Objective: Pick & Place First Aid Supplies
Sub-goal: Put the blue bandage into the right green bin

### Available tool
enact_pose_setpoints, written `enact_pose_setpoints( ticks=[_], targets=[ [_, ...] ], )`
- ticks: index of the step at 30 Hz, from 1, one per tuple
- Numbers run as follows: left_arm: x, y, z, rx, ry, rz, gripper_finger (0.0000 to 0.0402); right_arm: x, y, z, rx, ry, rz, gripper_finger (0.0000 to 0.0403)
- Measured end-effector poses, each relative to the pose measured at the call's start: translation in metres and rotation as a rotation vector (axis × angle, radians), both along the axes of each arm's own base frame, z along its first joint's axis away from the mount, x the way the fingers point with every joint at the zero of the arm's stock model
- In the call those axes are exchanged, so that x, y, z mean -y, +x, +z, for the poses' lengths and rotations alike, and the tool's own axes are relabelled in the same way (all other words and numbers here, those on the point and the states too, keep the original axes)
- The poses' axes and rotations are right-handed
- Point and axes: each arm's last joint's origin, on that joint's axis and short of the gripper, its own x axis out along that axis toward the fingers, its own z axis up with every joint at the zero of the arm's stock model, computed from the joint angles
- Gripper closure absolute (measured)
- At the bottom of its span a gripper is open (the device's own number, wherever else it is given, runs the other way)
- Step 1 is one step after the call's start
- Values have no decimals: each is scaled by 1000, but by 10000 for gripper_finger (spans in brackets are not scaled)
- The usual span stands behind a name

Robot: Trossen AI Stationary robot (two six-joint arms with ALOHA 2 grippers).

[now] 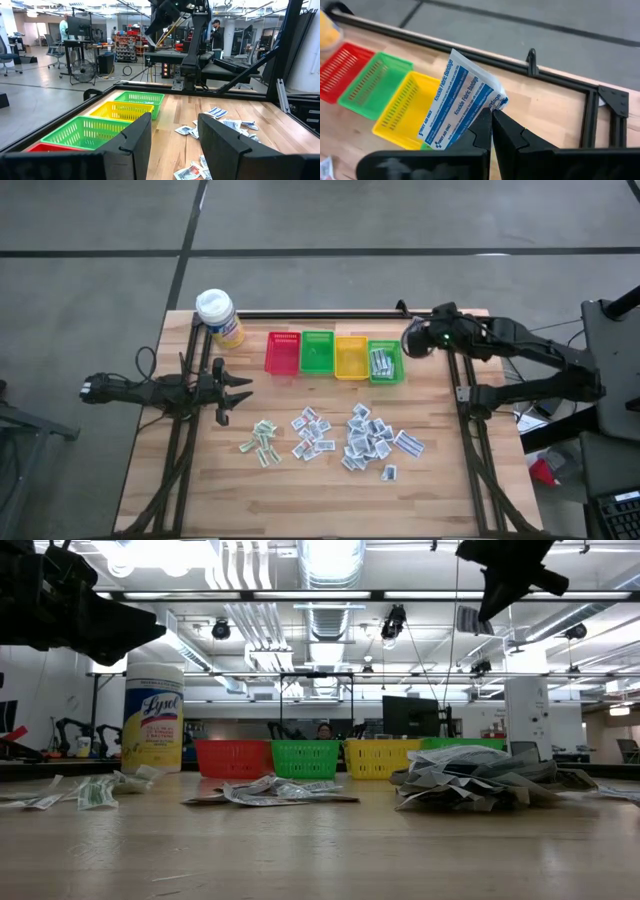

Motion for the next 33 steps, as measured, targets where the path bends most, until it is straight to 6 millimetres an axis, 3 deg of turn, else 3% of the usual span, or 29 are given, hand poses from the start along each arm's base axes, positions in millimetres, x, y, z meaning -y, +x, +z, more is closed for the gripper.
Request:
enact_pose_setpoints(
  ticks=[11, 33],
  targets=[
    [0, 0, 0, 0, 0, 0, 243, 29, 28, -16, -125, 144, 71, 394],
    [0, 0, 0, 0, 0, 0, 243, 82, 76, -90, -328, 438, 157, 394]
  ],
)
